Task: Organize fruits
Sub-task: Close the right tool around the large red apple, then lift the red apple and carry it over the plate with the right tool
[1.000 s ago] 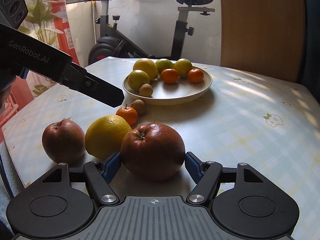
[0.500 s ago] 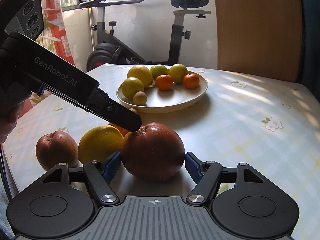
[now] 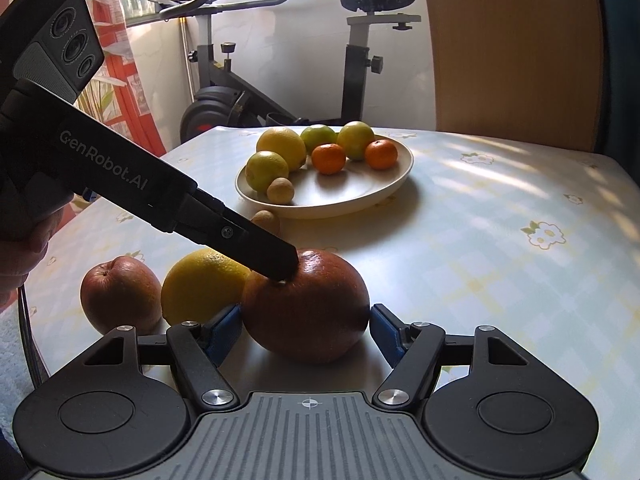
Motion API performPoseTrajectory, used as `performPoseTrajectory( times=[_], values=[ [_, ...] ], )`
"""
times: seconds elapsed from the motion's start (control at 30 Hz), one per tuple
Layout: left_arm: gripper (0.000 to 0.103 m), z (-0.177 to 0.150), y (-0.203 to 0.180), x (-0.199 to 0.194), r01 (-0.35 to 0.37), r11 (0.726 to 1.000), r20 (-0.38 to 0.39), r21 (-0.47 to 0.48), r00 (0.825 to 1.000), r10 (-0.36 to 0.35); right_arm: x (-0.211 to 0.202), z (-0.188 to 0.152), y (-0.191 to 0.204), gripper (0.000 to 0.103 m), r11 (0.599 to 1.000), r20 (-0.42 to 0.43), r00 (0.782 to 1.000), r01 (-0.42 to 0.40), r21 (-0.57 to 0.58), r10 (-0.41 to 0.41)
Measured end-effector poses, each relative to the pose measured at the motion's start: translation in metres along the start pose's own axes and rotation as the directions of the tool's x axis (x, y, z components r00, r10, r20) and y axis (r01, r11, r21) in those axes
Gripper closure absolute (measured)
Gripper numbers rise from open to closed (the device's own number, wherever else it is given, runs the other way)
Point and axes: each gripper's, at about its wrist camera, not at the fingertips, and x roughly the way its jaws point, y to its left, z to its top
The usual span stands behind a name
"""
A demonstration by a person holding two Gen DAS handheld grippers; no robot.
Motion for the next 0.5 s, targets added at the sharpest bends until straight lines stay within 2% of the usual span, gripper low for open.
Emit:
performPoseTrajectory(
  times=[0.13,0.27,0.5],
  values=[
    [0.069,-0.001,0.008,0.001,0.032,0.998,-0.002,-0.046,0.999,-0.033,0.000,-0.002,-0.002,0.037,0.999,0.003,1.000,-0.008,0.032,0.008],
    [0.069,-0.002,0.010,0.001,0.042,0.998,0.002,-0.056,0.999,-0.042,0.003,-0.003,-0.011,0.037,0.993,0.001,0.999,-0.040,0.111,0.040],
    [0.070,0.000,0.013,0.000,0.053,0.995,0.006,-0.084,0.999,-0.053,0.003,0.002,-0.010,0.038,0.993,-0.005,0.999,-0.033,0.116,0.034]
  ],
)
